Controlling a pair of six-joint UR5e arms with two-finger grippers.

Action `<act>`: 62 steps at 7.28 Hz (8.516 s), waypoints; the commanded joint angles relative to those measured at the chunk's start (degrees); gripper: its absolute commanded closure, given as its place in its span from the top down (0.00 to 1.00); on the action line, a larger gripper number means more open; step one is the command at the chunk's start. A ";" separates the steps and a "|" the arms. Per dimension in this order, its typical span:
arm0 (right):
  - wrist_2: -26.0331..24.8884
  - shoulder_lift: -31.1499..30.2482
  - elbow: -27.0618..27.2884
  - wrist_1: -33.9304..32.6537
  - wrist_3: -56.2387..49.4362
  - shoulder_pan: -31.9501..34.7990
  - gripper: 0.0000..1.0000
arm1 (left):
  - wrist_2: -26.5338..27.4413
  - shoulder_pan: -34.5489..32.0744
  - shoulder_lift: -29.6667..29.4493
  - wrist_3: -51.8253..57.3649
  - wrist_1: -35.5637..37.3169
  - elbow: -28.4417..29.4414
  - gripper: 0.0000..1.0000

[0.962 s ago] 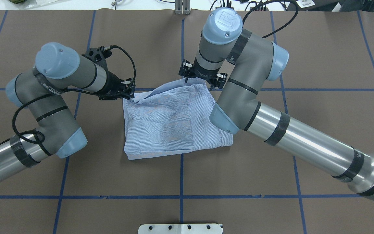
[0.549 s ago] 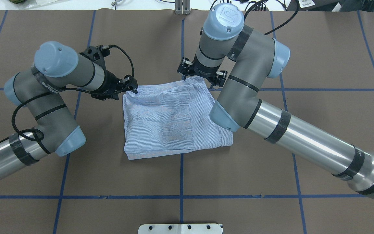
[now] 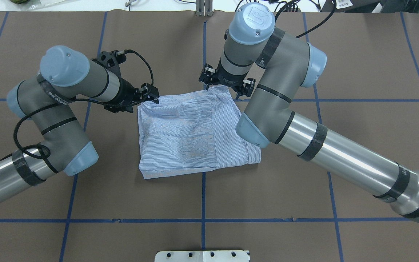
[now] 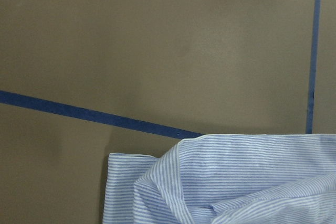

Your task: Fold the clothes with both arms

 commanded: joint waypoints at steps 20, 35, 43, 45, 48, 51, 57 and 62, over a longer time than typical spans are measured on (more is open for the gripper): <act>2.32 -15.18 12.24 -13.73 -34.99 17.42 1.00 | -5.83 -15.80 -6.87 19.31 -7.14 18.84 1.00; 14.87 -41.46 16.83 -21.98 -70.75 43.37 1.00 | -6.50 -38.08 22.42 63.31 -9.46 12.76 1.00; 16.12 -43.48 17.09 -21.98 -71.01 44.07 1.00 | -16.08 -47.57 22.06 93.63 28.96 6.17 1.00; 15.95 -45.40 17.27 -21.72 -71.10 45.65 1.00 | -16.08 -47.57 22.33 93.20 28.98 6.25 1.00; 15.77 -52.69 16.31 -12.26 -71.28 47.15 1.00 | -16.08 -47.57 22.15 93.11 28.90 6.25 1.00; 16.30 -54.12 12.52 -6.87 -71.10 49.35 1.00 | -16.08 -47.49 21.71 93.03 28.81 6.34 1.00; 21.40 -53.15 12.87 -6.77 -70.93 52.34 1.00 | -16.08 -47.31 20.75 91.97 28.72 6.43 1.00; 21.66 -53.33 12.96 -6.77 -70.84 52.34 1.00 | -16.17 -47.22 20.66 85.82 28.37 5.81 1.00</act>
